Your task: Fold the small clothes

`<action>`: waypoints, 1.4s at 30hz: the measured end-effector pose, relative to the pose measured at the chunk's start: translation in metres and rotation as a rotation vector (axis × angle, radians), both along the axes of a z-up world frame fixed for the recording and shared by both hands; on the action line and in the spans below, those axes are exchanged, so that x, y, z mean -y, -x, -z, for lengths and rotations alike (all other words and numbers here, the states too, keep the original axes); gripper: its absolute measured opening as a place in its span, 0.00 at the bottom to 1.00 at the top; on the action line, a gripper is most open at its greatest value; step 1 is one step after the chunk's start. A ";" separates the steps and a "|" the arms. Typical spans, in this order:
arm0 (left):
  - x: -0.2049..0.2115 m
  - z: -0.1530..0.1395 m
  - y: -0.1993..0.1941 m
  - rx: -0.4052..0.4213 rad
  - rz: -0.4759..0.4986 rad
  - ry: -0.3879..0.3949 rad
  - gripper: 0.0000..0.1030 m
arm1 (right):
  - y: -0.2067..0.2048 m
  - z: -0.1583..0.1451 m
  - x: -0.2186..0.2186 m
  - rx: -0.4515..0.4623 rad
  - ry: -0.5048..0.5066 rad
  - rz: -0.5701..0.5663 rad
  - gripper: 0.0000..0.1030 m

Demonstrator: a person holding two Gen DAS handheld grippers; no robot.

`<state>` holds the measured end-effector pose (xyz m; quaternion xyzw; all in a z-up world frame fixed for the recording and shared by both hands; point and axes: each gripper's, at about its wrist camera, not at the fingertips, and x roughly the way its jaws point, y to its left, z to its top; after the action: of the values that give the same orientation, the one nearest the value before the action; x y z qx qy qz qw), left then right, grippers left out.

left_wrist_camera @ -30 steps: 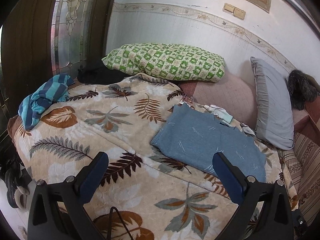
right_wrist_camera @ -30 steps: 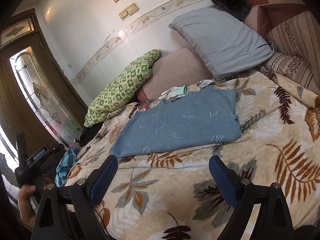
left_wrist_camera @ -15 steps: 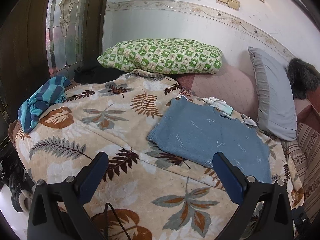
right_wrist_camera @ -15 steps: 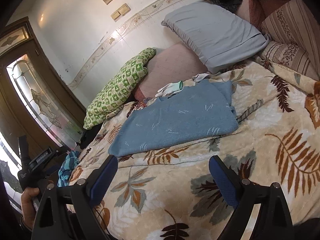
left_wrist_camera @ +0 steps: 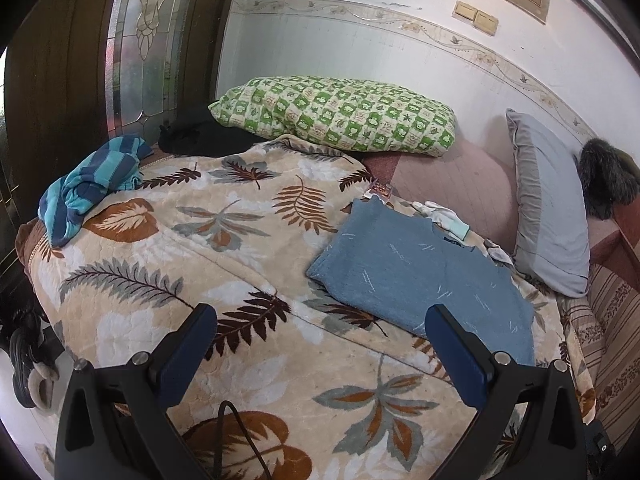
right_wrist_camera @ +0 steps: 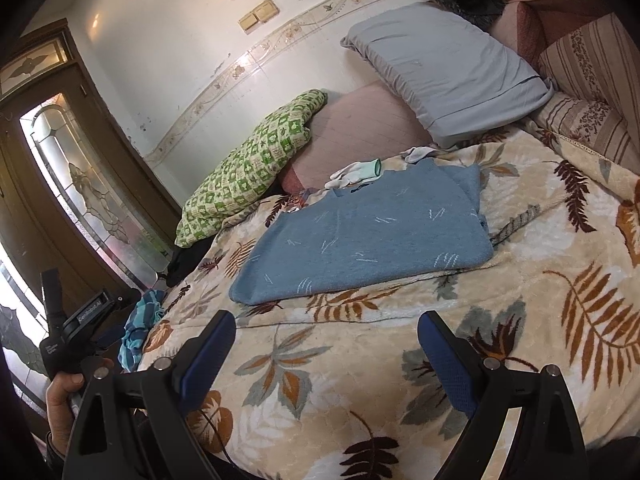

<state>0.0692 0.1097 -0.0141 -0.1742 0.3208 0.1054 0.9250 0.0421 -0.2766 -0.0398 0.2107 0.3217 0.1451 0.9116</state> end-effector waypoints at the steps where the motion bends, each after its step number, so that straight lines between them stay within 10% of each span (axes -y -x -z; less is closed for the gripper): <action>1: -0.001 0.001 0.000 -0.003 -0.002 0.003 1.00 | 0.000 0.000 -0.001 -0.002 0.000 -0.001 0.92; 42: 0.008 0.011 -0.008 -0.034 0.007 -0.021 1.00 | -0.010 0.020 0.002 -0.054 -0.047 0.003 0.92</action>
<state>0.0768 0.1015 -0.0251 -0.1615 0.3359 0.1087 0.9215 0.0523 -0.2789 -0.0593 0.2366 0.3423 0.1454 0.8976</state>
